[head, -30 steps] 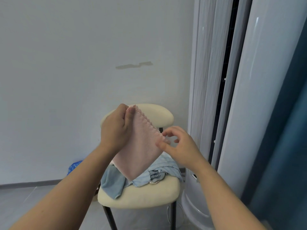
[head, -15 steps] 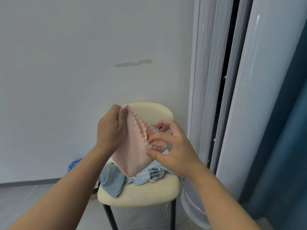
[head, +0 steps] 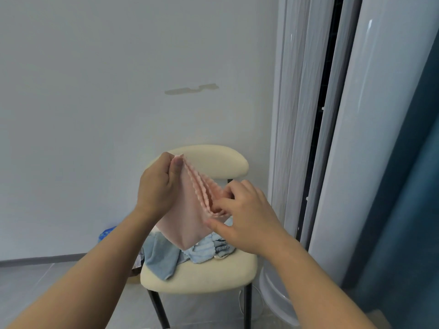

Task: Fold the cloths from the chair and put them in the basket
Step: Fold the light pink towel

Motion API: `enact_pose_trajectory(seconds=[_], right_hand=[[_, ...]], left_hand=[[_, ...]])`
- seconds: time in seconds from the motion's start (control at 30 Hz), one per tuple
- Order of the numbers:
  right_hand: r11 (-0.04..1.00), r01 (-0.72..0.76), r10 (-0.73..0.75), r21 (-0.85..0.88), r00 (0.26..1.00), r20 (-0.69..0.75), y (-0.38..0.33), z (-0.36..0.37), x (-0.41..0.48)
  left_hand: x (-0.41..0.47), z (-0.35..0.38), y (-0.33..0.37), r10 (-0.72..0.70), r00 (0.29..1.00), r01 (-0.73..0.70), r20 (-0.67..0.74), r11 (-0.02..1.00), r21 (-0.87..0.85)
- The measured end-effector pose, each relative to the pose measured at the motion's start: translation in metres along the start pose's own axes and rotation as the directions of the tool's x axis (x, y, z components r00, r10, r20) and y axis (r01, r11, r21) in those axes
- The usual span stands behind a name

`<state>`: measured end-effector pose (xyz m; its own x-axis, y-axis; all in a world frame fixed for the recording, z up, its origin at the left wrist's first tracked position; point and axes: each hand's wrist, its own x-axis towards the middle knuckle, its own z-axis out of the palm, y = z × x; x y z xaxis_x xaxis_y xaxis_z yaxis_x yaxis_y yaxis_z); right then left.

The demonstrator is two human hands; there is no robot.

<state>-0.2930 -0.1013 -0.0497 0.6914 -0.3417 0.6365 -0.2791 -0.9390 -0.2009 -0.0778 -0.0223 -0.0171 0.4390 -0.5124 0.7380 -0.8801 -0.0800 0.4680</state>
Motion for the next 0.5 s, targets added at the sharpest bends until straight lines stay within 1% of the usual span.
enact_pose_trajectory(seconds=[0.07,0.17,0.27,0.37,0.4,0.43,0.47,0.5], right_hand=[[0.999,-0.036,0.039,-0.037,0.997,0.072,0.006,-0.001,0.002],[0.997,-0.019,0.030,-0.069,0.985,0.170,0.011,-0.001,0.003],[0.998,0.012,0.000,-0.069,0.984,0.178,0.015,-0.002,0.002],[0.995,-0.094,0.100,-0.036,0.962,0.254,0.023,-0.002,0.002],[0.989,-0.151,0.145,0.001,0.948,0.284,0.026,-0.001,0.002],[0.973,-0.217,0.186,0.074,0.935,0.302,0.028,-0.002,0.003],[0.941,-0.288,0.223,0.180,0.923,0.314,0.030,-0.003,0.004],[0.885,-0.357,0.252,0.298,0.907,0.339,0.031,-0.005,0.006]], left_hand=[[0.001,-0.001,-0.002,0.003,1.000,-0.003,0.005,1.000,0.003],[0.000,-0.002,-0.005,0.004,1.000,-0.004,0.018,1.000,0.003],[-0.001,-0.003,-0.006,-0.001,1.000,0.001,0.018,1.000,0.006],[0.000,-0.005,-0.010,-0.015,0.999,0.013,0.031,0.999,0.043],[0.000,-0.006,-0.012,-0.021,0.999,0.019,0.037,0.998,0.063],[0.000,-0.007,-0.015,-0.033,0.999,0.030,0.041,0.997,0.077],[-0.001,-0.008,-0.017,-0.050,0.998,0.047,0.042,0.996,0.082],[-0.002,-0.009,-0.019,-0.069,0.997,0.066,0.041,0.995,0.077]])
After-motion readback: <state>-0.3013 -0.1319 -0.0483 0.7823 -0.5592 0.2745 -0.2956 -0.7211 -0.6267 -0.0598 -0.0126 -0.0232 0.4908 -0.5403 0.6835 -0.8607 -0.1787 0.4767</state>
